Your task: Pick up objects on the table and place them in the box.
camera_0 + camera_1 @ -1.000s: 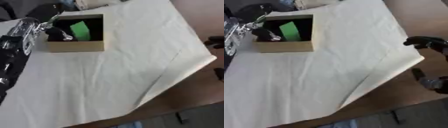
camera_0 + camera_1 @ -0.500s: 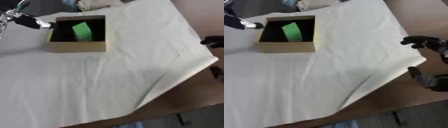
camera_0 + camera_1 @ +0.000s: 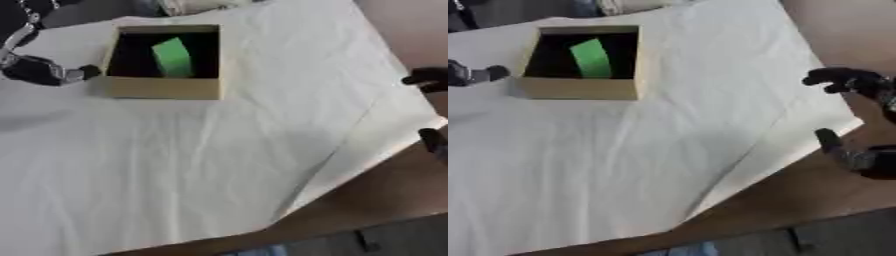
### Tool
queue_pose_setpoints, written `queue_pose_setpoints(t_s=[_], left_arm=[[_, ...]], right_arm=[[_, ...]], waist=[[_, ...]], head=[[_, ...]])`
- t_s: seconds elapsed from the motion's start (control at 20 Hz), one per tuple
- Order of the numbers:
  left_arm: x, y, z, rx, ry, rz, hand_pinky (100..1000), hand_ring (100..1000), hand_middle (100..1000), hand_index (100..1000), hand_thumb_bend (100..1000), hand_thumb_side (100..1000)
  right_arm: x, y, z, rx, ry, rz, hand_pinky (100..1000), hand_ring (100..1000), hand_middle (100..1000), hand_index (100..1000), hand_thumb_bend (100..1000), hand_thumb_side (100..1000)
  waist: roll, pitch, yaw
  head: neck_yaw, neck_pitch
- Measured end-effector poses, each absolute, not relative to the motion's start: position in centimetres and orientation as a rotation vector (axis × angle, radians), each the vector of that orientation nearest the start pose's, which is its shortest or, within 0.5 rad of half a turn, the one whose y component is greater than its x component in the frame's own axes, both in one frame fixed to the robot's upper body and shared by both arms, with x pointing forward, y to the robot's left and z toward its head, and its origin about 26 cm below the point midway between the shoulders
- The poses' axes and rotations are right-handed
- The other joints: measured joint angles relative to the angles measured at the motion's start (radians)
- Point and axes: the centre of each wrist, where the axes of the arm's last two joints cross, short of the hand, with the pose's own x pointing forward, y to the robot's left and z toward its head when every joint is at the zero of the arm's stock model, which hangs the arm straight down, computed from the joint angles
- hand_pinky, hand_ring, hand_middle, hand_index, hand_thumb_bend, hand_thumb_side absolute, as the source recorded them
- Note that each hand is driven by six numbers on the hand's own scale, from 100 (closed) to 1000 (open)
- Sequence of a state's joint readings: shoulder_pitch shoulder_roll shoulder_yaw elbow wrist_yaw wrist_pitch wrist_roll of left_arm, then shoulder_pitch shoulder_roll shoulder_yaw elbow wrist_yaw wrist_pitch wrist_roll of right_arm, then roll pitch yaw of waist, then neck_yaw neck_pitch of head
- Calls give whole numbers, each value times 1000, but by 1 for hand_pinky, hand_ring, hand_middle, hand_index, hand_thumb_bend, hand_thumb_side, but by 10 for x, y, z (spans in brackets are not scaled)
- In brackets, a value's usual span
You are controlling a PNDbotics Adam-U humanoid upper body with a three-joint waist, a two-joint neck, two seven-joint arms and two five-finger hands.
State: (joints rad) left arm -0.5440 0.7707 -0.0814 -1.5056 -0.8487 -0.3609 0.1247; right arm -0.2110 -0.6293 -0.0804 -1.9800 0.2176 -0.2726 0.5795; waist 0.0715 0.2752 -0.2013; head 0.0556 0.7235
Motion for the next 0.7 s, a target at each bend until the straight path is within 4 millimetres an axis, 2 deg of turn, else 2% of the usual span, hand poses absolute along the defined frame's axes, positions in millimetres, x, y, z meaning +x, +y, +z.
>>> queue_pose_setpoints(t_s=[0.05, 0.1, 0.15, 0.2, 0.35, 0.7], left_arm=[[370, 359, 230, -1694, 2507, 1752, 827, 760, 767, 915, 534, 748], [366, 357, 230, -1682, 2528, 1737, 827, 760, 767, 916, 532, 747], [362, 354, 230, -1671, 2548, 1728, 829, 758, 767, 917, 595, 697], [358, 352, 227, -1661, 2577, 1724, 829, 757, 765, 917, 495, 746], [345, 339, 206, -1603, 2723, 1711, 829, 751, 760, 918, 440, 753], [310, 303, 166, -1381, 3110, 1577, 826, 737, 749, 920, 333, 751]], right_arm=[[288, -330, 217, -410, -1950, 1440, 884, 1000, 884, 1000, 100, 190], [288, -330, 217, -410, -1950, 1439, 884, 1000, 884, 1000, 100, 190], [288, -330, 217, -413, -1952, 1436, 884, 1000, 883, 1000, 100, 186], [288, -331, 218, -417, -1956, 1431, 884, 1000, 883, 1000, 100, 190], [288, -330, 219, -421, -1968, 1423, 884, 1000, 884, 1000, 100, 193], [288, -330, 219, -426, -1968, 1423, 884, 1000, 883, 1000, 100, 196]], waist=[[0, 0, -2], [-1, 2, 0], [-3, 8, 10], [-8, 14, 20], [-17, 19, 26], [-12, 19, 24]], head=[[2, 0], [3, 0], [2, -3], [2, -4], [3, -6], [16, -12]])
